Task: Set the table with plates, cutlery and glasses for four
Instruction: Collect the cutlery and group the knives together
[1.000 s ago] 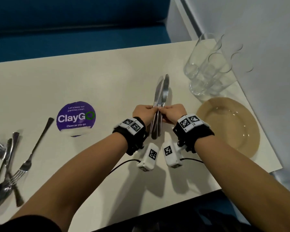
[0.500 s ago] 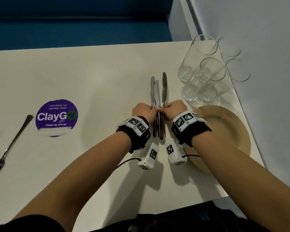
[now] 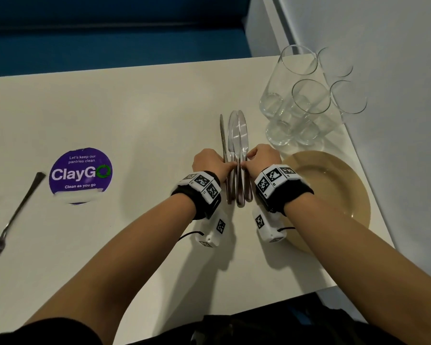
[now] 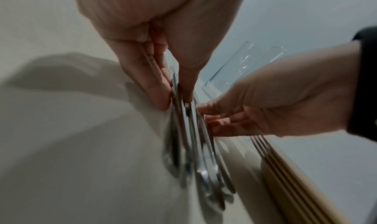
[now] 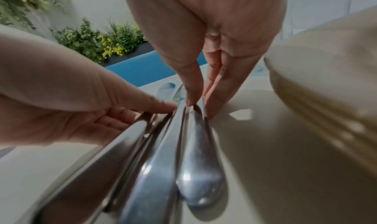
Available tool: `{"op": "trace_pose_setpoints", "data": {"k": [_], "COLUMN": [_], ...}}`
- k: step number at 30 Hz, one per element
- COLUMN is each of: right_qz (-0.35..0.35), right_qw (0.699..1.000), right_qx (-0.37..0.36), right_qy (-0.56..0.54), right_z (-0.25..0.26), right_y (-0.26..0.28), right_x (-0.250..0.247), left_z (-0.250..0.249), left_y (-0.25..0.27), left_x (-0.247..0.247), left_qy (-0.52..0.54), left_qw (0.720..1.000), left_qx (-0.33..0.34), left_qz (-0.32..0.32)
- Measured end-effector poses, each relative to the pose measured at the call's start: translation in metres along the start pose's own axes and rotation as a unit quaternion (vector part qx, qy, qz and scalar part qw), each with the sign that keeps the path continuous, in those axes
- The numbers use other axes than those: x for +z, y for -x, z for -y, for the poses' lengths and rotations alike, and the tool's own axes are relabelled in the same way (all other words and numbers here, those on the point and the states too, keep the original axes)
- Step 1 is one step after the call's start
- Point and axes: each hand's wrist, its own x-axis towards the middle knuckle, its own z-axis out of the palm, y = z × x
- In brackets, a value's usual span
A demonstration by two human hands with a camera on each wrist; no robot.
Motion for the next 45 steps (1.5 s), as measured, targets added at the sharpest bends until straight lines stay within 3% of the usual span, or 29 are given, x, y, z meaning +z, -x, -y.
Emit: {"op": "trace_pose_setpoints", "data": {"k": [12,30,40,45], "right_qz": [0.002,0.001,0.003,-0.028], "right_qw": [1.0,0.992,0.993,0.994], "right_qx": [-0.008,-0.054,-0.055,-0.063], "right_qy": [0.02,0.112,0.108,0.084], "right_z": [0.0,-0.009,-0.007,0.01], "right_y": [0.005,-0.009,-0.008,0.002], "right_x": [0.002,0.004,0.0,-0.005], "left_z": [0.006,0.002,0.0,0.012], "left_y": [0.005,0.008,0.007,0.019], "left_x": [-0.004,0.011,0.009,-0.008], "left_qy": [0.007,0.047,0.059,0.104], "left_qw": [0.998,0.998,0.998,0.994], "left_qx": [0.03,0.021,0.026,0.015], "left_qz": [-0.052,-0.032,-0.025,-0.024]}}
